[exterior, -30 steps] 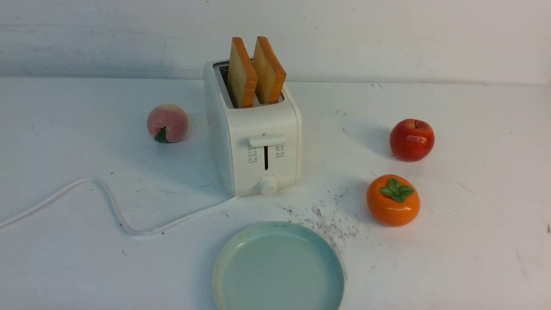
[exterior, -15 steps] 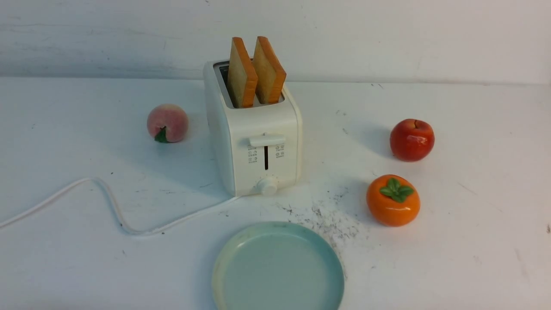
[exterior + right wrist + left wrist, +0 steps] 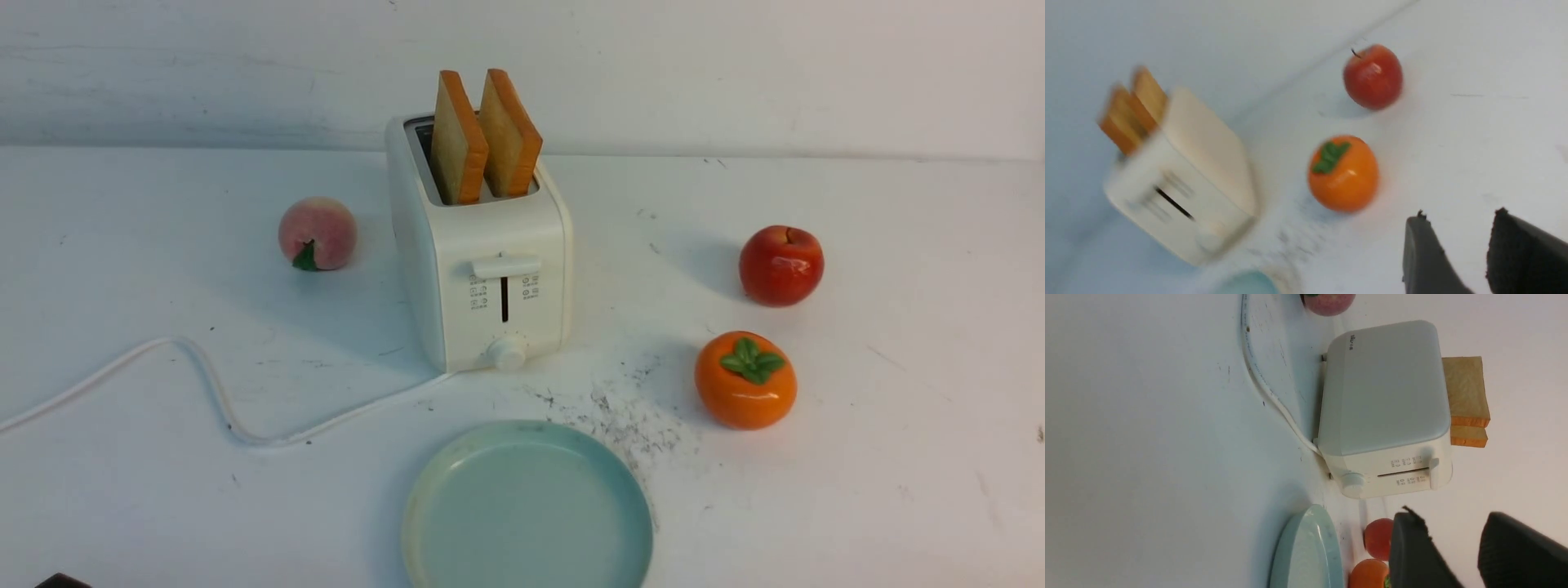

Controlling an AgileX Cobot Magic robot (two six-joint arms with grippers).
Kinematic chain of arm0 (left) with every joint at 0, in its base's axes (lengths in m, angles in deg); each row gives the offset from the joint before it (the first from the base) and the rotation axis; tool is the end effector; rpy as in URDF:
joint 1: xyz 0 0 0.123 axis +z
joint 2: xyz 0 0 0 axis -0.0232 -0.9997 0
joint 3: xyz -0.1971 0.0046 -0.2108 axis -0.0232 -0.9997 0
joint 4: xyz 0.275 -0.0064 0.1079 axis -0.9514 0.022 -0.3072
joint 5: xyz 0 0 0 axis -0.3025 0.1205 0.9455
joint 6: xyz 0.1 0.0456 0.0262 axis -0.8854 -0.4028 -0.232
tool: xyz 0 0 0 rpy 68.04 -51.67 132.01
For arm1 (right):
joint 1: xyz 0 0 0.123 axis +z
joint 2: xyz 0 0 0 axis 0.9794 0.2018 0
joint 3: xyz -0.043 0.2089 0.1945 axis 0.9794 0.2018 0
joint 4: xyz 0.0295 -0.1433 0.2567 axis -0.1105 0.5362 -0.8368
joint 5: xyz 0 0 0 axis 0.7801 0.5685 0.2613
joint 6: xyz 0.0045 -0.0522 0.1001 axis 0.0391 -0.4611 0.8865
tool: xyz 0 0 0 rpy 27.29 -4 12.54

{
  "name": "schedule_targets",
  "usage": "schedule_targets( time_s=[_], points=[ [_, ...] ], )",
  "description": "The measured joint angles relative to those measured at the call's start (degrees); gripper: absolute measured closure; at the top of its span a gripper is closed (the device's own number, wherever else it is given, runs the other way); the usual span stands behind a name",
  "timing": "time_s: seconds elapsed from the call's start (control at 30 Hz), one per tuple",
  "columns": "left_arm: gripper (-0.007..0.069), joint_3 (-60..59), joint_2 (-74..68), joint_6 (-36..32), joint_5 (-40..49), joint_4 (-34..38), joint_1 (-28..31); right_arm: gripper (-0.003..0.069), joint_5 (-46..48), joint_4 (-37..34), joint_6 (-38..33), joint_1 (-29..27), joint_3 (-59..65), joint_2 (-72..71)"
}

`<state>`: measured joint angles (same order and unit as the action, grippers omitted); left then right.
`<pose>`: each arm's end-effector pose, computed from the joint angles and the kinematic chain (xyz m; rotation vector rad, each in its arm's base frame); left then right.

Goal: Take toasted bread from bread machine on white table place on plate.
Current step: 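Grasp the toast slice in the toaster and pull it up out of the slot with the right gripper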

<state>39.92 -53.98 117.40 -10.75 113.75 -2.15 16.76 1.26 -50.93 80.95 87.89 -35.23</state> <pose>0.1163 -0.0213 0.1792 -1.0713 1.5340 -1.1508 0.1181 0.0146 0.1884 0.4869 1.6238 0.6315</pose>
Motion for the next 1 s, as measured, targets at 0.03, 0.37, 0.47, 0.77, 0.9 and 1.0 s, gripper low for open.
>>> schedule_targets(
  time_s=[0.03,0.37,0.47,0.77,0.9,1.0],
  points=[
    [0.0386,0.0,0.0,0.0,-0.6,0.3,0.0,0.0419,-1.4,-3.0,2.0,0.0,0.0,0.0],
    [0.0612,7.1,0.0,-3.0,-9.6,15.1,0.0,0.0424,-5.5,-15.3,1.0,0.0,-5.8,0.3],
    [0.0638,14.6,0.0,-7.8,-8.8,15.3,0.1,0.0464,-5.7,-12.2,-7.5,0.0,-13.6,3.1],
    [0.0638,29.9,-16.4,-24.6,9.1,16.1,0.3,0.0667,14.6,-5.1,-29.7,0.0,-40.0,35.6],
    [0.0638,31.0,-28.3,-30.9,20.7,16.1,0.3,0.0664,27.0,-3.4,-32.4,0.0,-49.4,53.2],
    [0.0638,32.0,-36.5,-36.7,26.4,15.9,0.3,0.0664,36.2,-5.4,-34.6,2.0,-58.1,65.7]
  ],
)
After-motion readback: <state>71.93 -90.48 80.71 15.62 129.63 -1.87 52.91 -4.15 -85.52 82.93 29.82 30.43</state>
